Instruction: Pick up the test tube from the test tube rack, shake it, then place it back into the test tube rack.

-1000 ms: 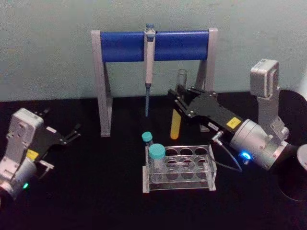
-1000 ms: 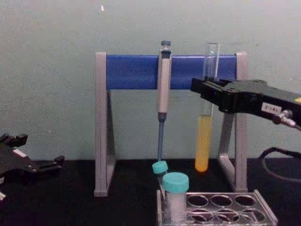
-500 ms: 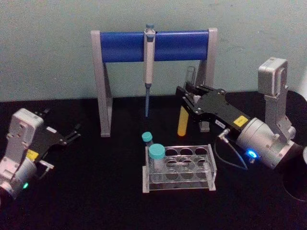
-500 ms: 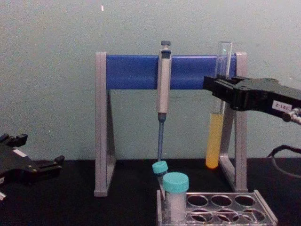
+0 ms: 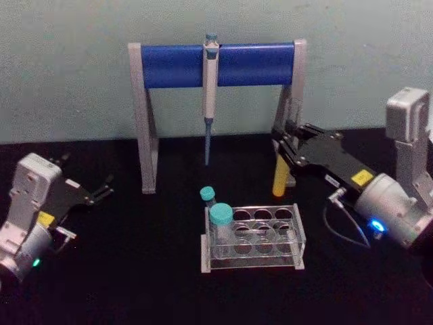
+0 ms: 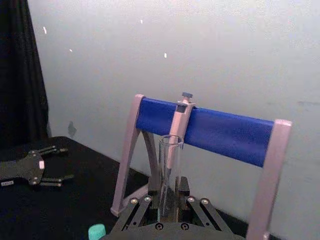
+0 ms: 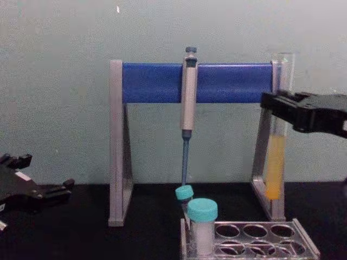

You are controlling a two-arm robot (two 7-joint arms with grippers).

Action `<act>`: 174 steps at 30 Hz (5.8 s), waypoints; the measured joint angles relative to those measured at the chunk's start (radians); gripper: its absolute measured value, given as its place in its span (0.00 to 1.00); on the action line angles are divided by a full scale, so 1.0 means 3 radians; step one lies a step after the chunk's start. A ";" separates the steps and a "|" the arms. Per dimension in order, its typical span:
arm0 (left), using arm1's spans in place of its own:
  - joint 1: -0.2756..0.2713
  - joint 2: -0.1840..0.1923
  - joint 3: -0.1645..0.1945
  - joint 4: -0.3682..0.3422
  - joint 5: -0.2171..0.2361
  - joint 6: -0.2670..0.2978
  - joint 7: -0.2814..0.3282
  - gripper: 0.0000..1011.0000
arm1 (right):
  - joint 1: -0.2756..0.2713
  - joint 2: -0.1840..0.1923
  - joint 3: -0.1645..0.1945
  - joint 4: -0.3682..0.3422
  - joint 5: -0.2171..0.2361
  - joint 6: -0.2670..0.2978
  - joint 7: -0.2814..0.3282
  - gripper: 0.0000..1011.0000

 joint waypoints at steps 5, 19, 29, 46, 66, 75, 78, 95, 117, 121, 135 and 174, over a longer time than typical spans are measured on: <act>0.0000 0.0000 0.0000 0.0000 0.0000 0.0000 0.0000 0.99 | -0.0169 0.0056 0.0069 -0.0171 0.0000 0.0044 -0.0041 0.23; 0.0000 0.0000 0.0000 0.0000 0.0000 0.0000 0.0000 0.99 | -0.0226 -0.0003 -0.0114 -0.0220 0.0098 0.0101 0.0139 0.23; 0.0000 0.0000 0.0000 0.0000 0.0000 0.0000 0.0000 0.99 | 0.0143 -0.0152 -0.0244 0.0190 0.0063 -0.0013 0.0216 0.23; 0.0000 0.0000 0.0000 0.0000 0.0000 0.0000 0.0000 0.99 | 0.0203 -0.0142 -0.0147 0.0306 0.0042 -0.0023 0.0132 0.23; 0.0000 0.0000 0.0000 0.0000 0.0000 0.0000 0.0000 0.99 | 0.0159 -0.0122 -0.0093 0.0252 0.0028 -0.0018 0.0094 0.23; 0.0000 0.0000 0.0000 0.0000 0.0000 0.0000 0.0000 0.99 | -0.0056 0.0005 0.0042 -0.0013 -0.0013 0.0037 -0.0020 0.23; 0.0000 0.0000 0.0000 0.0000 0.0000 0.0000 0.0000 0.99 | -0.0178 0.0056 0.0089 -0.0148 -0.0014 0.0076 -0.0046 0.23; 0.0000 0.0000 0.0000 0.0000 0.0000 0.0000 0.0000 0.99 | -0.0167 0.0024 -0.0154 -0.0232 0.0102 0.0141 0.0215 0.23; 0.0000 0.0000 0.0000 0.0000 0.0000 0.0000 0.0000 0.99 | 0.0130 -0.0072 -0.0108 0.0149 0.0037 -0.0015 0.0087 0.23; 0.0000 0.0000 0.0000 0.0000 0.0000 0.0000 0.0000 0.99 | 0.0100 -0.0063 -0.0076 0.0123 0.0035 -0.0012 0.0073 0.23; 0.0000 0.0000 0.0000 0.0000 0.0000 0.0000 0.0000 0.99 | 0.0102 -0.0082 -0.0051 0.0124 0.0019 -0.0011 0.0078 0.23; 0.0000 0.0000 0.0000 0.0000 0.0000 0.0000 0.0000 0.99 | 0.0001 0.0219 -0.0143 -0.0070 0.0311 -0.0169 0.0642 0.23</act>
